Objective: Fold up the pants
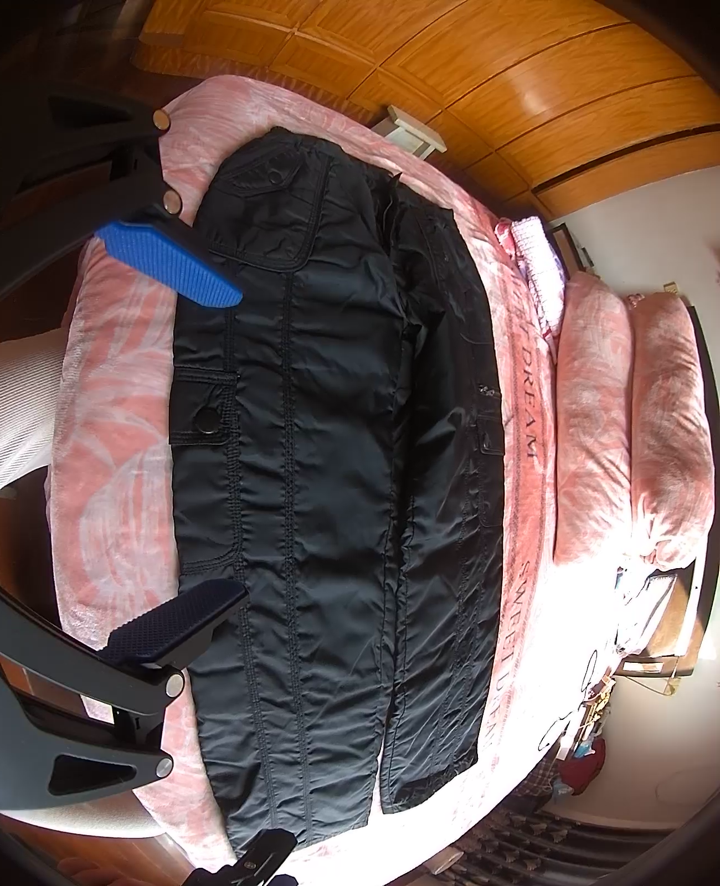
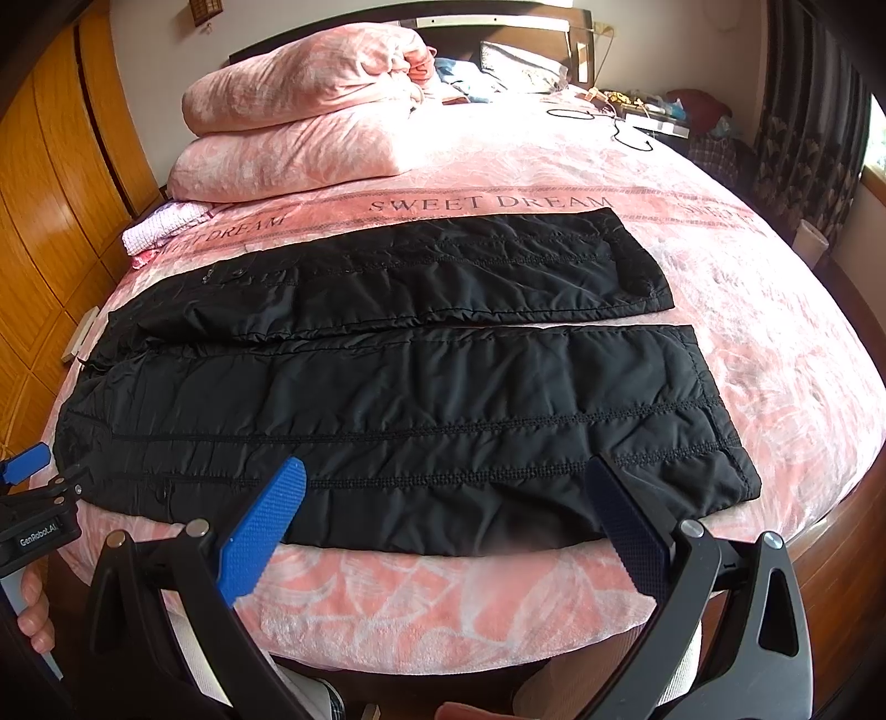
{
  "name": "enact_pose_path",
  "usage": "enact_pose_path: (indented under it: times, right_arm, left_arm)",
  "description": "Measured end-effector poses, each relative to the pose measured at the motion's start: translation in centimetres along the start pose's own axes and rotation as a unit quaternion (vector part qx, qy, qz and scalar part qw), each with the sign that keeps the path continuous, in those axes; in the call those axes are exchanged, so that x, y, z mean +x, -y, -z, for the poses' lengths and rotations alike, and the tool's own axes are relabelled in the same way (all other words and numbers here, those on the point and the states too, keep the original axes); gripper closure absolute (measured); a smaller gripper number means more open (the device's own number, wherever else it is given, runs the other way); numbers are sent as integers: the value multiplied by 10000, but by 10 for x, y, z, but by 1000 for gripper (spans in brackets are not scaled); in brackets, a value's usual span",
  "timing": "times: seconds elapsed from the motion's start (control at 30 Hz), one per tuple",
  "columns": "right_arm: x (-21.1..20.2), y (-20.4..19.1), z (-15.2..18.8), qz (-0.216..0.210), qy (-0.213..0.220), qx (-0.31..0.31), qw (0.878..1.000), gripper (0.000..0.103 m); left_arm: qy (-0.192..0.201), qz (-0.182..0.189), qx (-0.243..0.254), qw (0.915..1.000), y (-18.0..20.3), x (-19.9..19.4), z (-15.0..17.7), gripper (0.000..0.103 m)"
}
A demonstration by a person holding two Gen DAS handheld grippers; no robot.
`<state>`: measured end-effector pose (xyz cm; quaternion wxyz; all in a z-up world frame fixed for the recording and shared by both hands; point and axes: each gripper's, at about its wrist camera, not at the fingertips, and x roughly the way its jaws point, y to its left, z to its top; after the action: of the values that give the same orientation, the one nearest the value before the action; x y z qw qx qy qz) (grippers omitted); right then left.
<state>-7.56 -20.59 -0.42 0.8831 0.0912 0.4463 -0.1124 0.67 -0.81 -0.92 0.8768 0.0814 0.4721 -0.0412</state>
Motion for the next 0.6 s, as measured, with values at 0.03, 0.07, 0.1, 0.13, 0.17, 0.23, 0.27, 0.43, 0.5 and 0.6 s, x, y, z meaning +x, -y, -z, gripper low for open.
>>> enact_pose_path:
  times: [0.03,0.07,0.1,0.13,0.17,0.23,0.27,0.43,0.5,0.6]
  right_arm:
    - [0,0,0,-5,-4,7,10000,2]
    - [0,0,0,-8,-2,5,10000,2]
    - [1,1,1,-21,1,3,10000,2]
    - [1,0,1,-19,2,2,10000,2]
    - [1,0,1,-21,0,1,10000,2]
    - [2,2,2,-36,-17,14,10000,2]
    - [3,2,2,-44,-25,18,10000,2]
    - [3,3,3,-62,-29,20,10000,2]
    - [3,3,3,-53,-22,24,10000,2]
    - [4,3,3,-67,-39,36,10000,2]
  left_arm:
    - [2,-5,-1,10000,0,0,0,4]
    - [3,-9,-1,10000,0,0,0,4]
    - [3,-17,6,10000,0,1,0,4]
    - [0,-26,19,10000,1,2,0,4]
    - [2,-31,26,10000,2,2,0,4]
    - [4,-28,27,10000,2,3,0,4]
    - [2,-23,24,10000,2,3,0,4]
    - [1,-15,36,10000,2,3,-1,4]
    - [-4,-17,46,10000,3,3,-1,4]
    - [-21,1,50,10000,4,3,-1,4]
